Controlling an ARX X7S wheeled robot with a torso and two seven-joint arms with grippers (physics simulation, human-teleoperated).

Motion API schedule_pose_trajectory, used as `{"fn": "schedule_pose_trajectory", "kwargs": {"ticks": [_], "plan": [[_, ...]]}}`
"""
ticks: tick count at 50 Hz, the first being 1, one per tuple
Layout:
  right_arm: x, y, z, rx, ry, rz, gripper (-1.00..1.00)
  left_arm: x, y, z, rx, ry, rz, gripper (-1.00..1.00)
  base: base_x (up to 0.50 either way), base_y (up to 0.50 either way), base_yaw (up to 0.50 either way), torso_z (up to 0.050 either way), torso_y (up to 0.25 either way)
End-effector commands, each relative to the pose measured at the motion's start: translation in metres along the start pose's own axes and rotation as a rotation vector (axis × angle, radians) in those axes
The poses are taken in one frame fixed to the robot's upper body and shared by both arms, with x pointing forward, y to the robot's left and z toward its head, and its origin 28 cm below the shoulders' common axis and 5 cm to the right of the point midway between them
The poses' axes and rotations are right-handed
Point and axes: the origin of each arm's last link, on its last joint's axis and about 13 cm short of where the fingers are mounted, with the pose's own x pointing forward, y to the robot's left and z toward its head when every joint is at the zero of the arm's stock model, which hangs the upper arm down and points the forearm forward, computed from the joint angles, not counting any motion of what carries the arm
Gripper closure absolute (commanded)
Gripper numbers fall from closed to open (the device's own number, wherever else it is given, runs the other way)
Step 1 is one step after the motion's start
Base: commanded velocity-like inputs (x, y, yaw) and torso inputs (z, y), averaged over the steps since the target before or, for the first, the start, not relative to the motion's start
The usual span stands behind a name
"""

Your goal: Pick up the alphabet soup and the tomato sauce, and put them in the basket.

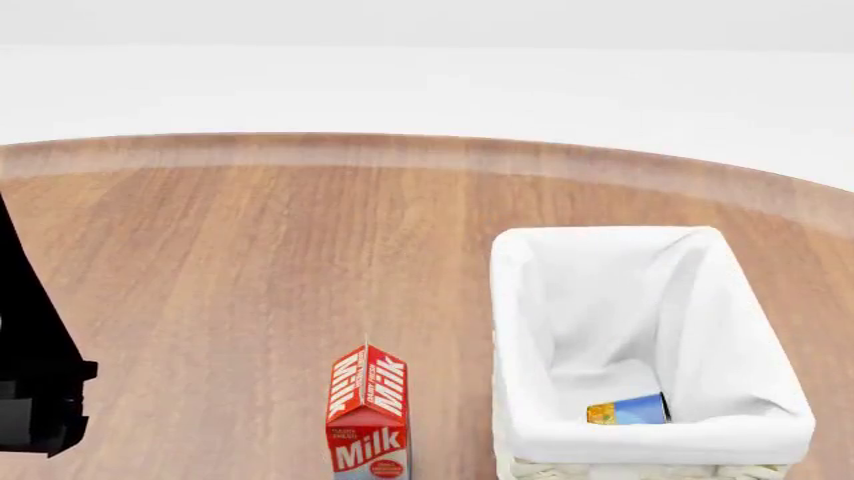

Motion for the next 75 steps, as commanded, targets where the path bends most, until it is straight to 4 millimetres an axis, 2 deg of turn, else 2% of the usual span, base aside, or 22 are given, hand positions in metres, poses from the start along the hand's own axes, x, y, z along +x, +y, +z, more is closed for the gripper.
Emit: {"fn": "schedule_pose_trajectory", "kwargs": {"ticks": [1, 75], "plan": [[0.011, -0.007, -0.006, 0.025, 0.008, -0.007, -1.0, 0.0, 0.0, 0.0, 0.001, 0.0, -0.003, -1.0, 0.0, 0.0, 0.0, 0.0, 0.0], [0.049, 0.002, -0.042, 0.059, 0.067, 0.033, -1.0, -0.002, 0.0, 0.0, -0.005, 0.0, 0.0, -1.0, 0.0, 0.0, 0.0, 0.0, 0.0]]}}
